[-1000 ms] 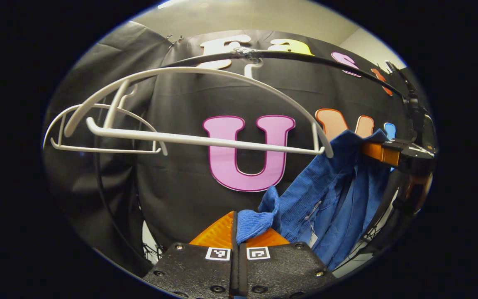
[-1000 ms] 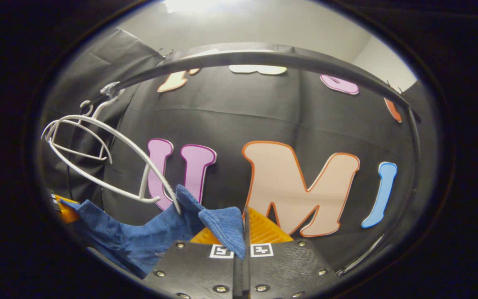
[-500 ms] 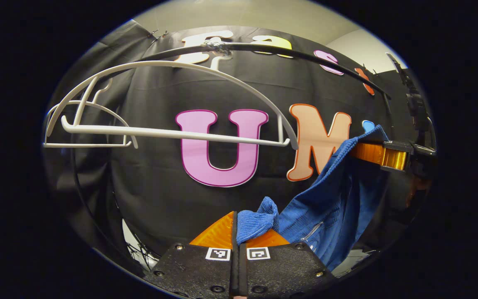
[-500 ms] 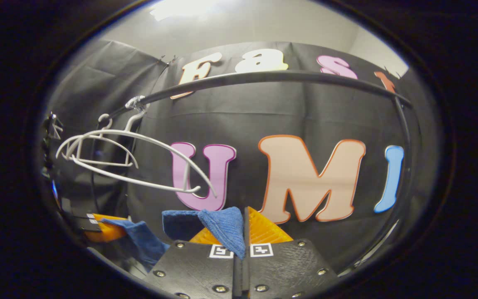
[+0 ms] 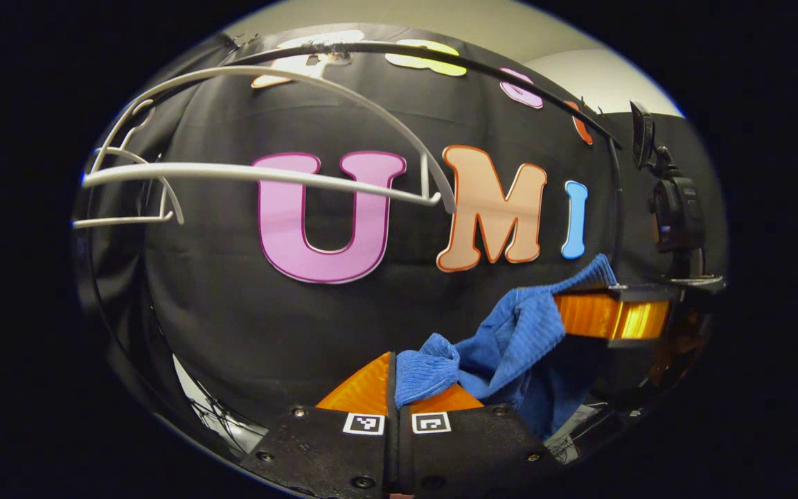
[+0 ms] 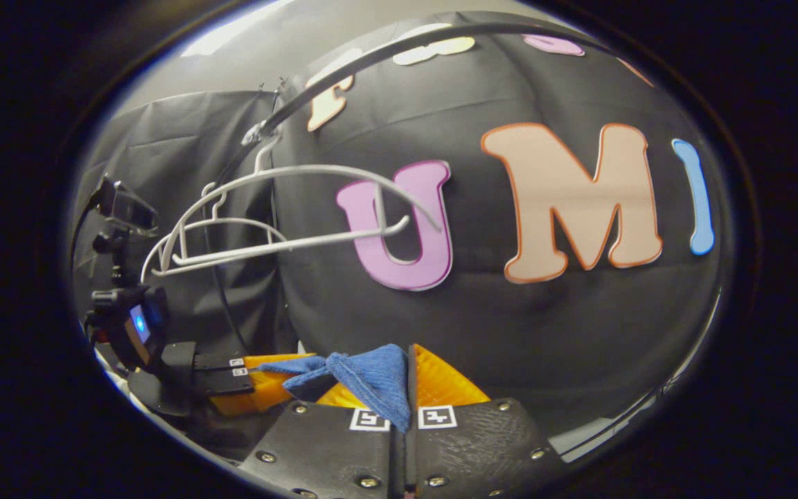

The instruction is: Grasp the clothes on the hanger with both hands and then place them into the laundry hamper below.

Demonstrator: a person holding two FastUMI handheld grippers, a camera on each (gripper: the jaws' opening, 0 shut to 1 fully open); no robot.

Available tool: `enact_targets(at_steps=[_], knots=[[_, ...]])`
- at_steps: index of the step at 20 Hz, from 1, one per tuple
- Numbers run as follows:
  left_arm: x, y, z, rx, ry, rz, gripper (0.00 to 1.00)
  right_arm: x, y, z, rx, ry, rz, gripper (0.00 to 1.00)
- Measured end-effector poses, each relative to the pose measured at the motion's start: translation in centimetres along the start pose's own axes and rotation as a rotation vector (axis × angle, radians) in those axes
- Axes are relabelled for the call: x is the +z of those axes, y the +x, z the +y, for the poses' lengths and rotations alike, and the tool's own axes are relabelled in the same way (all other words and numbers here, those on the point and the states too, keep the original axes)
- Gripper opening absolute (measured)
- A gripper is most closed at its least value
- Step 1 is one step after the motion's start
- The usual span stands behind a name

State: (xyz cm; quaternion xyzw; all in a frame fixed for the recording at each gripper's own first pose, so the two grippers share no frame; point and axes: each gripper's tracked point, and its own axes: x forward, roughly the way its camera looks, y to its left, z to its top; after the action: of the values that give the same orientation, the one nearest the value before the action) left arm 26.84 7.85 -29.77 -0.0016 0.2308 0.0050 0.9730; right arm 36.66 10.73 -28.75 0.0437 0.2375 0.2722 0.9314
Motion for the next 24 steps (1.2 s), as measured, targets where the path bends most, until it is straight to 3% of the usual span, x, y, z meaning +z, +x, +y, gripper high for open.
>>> enact_targets(at_steps=[7, 11, 18, 24], knots=[[-7.0, 0.6, 0.8, -0.005, -0.023, 0.200, 0.00, -6.9, 2.1, 0.3, 0.010, 0.015, 0.190, 0.05], [-11.4, 0.4, 2.1, 0.048, -0.050, 0.366, 0.00, -11.0, 2.7, -1.2, -0.054, -0.004, 0.340, 0.07], [-16.5, -2.1, 2.5, 0.107, -0.115, 0.598, 0.01, -17.4, 0.7, -2.7, -0.094, -0.006, 0.560, 0.07], [-18.8, -2.5, 2.2, 0.111, -0.134, 0.676, 0.01, -18.9, 0.0, -2.9, -0.117, 0.007, 0.616, 0.10]])
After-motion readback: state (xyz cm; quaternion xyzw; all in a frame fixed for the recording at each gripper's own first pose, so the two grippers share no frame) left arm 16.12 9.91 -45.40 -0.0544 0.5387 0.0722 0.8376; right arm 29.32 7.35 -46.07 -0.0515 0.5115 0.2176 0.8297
